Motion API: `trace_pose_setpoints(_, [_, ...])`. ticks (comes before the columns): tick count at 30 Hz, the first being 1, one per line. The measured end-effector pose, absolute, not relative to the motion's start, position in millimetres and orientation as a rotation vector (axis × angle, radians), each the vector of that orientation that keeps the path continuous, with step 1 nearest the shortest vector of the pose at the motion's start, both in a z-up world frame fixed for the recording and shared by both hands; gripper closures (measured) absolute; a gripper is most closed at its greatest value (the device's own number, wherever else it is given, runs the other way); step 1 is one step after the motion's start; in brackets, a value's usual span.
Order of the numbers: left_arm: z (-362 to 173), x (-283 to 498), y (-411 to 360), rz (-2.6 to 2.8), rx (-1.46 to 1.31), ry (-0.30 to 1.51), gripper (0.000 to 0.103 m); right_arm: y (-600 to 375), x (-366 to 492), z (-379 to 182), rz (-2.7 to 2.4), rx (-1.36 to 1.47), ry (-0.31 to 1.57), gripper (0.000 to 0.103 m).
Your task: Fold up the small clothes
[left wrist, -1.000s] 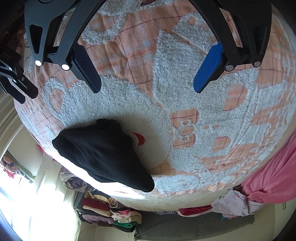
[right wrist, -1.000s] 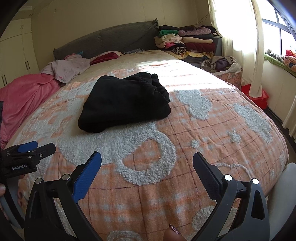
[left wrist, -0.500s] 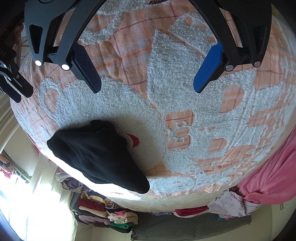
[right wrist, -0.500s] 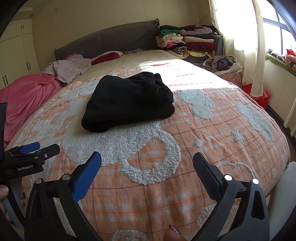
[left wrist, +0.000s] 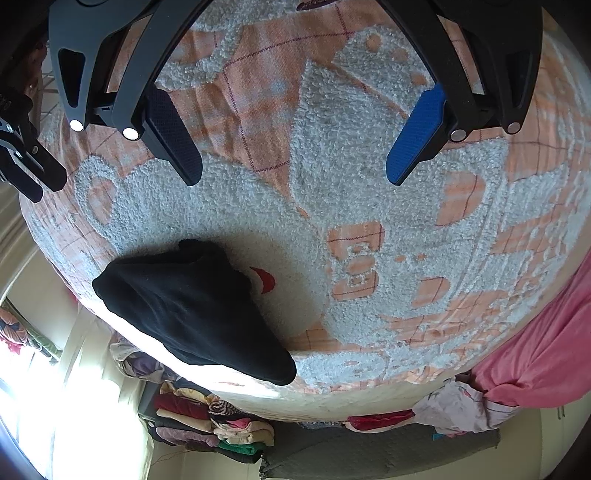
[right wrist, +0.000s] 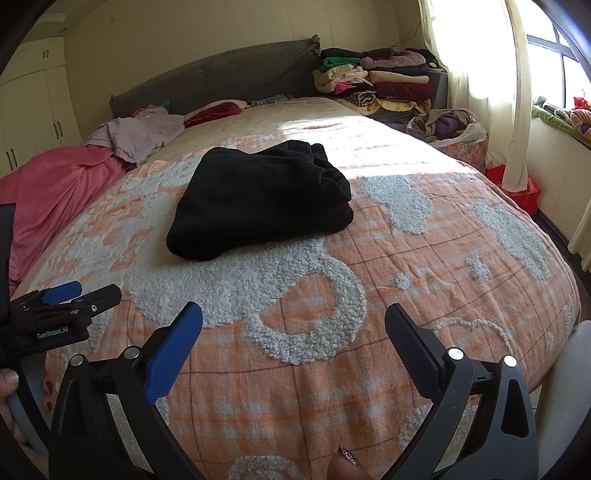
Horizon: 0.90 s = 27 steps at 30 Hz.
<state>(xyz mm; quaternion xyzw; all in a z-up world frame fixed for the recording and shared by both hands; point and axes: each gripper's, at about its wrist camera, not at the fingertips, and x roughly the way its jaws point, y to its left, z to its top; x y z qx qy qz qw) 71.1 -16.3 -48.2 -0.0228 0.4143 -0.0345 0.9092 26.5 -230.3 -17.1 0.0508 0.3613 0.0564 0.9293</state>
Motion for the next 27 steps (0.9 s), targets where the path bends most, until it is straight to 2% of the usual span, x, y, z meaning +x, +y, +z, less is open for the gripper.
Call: trace_pose_setpoints(27, [-46.1, 69.2, -15.1, -0.067, -0.045, 0.854, 0.010, -227.9, 24.6, -15.6, 0.129, 0.102, 0.743, 0.005])
